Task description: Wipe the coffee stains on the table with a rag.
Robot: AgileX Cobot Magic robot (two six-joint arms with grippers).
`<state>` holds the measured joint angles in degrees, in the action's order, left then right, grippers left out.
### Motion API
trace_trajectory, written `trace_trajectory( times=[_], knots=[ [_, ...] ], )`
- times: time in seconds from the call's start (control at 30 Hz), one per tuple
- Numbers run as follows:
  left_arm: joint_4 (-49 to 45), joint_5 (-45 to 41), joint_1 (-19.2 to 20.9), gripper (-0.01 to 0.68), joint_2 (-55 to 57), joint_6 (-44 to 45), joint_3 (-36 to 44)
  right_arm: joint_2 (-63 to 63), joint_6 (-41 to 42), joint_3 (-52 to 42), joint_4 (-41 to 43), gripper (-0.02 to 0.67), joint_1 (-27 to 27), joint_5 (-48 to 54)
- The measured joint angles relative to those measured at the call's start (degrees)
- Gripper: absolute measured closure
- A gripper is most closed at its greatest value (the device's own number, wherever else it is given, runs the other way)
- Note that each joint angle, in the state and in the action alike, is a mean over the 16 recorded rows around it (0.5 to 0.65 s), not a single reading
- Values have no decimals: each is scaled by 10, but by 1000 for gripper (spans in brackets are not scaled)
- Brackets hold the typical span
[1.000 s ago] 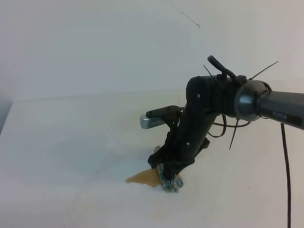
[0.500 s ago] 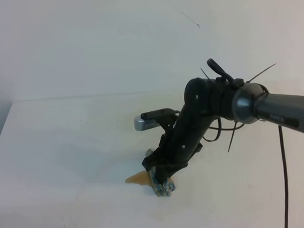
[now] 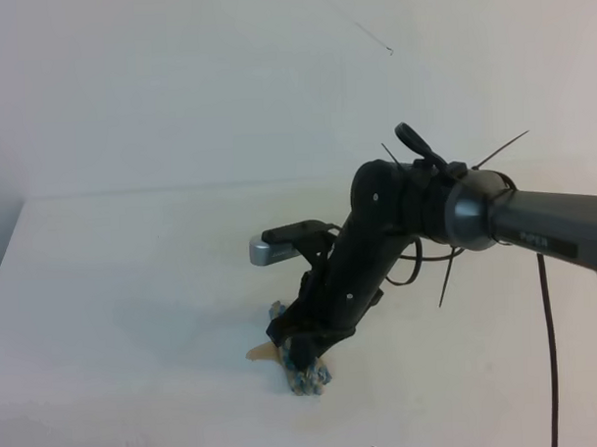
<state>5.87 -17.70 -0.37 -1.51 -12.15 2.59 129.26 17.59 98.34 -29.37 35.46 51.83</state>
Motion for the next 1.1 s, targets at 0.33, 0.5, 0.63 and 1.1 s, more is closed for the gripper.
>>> trace_trajectory(
  times=[0.33,0.5,0.63,1.1],
  knots=[
    [0,0,0,672,0,0,0,0,16,0,-16,652,2,-2],
    [0,0,0,672,0,0,0,0,26,0,-28,652,2,-1],
    [0,0,0,672,0,0,0,1,35,0,-41,651,2,-1],
    [0,0,0,672,0,0,0,2,58,0,-73,652,2,1]
  ],
)
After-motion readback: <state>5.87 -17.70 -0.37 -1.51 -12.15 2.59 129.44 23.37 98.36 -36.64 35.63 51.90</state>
